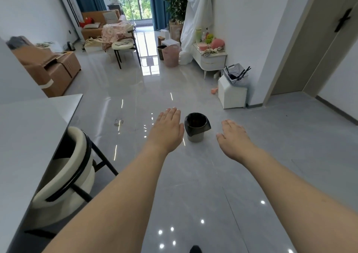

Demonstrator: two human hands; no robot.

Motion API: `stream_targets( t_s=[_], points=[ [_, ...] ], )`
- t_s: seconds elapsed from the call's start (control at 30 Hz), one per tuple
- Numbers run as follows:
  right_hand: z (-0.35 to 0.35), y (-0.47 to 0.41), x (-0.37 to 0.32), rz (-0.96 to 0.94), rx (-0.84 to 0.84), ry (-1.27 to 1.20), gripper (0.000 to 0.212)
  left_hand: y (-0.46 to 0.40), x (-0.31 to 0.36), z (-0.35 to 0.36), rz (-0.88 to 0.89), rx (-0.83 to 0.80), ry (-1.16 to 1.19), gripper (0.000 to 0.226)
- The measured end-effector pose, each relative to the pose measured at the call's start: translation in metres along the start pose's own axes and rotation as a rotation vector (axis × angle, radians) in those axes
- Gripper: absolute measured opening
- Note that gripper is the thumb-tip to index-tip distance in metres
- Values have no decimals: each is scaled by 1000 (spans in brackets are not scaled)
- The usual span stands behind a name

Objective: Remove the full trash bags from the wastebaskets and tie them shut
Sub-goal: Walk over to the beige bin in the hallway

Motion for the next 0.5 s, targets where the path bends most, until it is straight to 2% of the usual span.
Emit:
stream_targets(
  t_s=[0.23,0.5],
  points=[
    [-27,-129,31,-4,21,-22,53,-144,-12,15,-19,10,58,53],
    [-7,-270,91,9,-63,-29,51,-282,-20,85,-31,-77,52,53]
  ],
)
Point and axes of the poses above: each hand's wrist, its own y-axis away from the middle knuckle, its own z-axis out of the palm, x = y × z, the point moved 6 cm from there along -y, towards the middle knuckle, and after that the axes turned 3 degrees about -z, right-handed, at the moved point
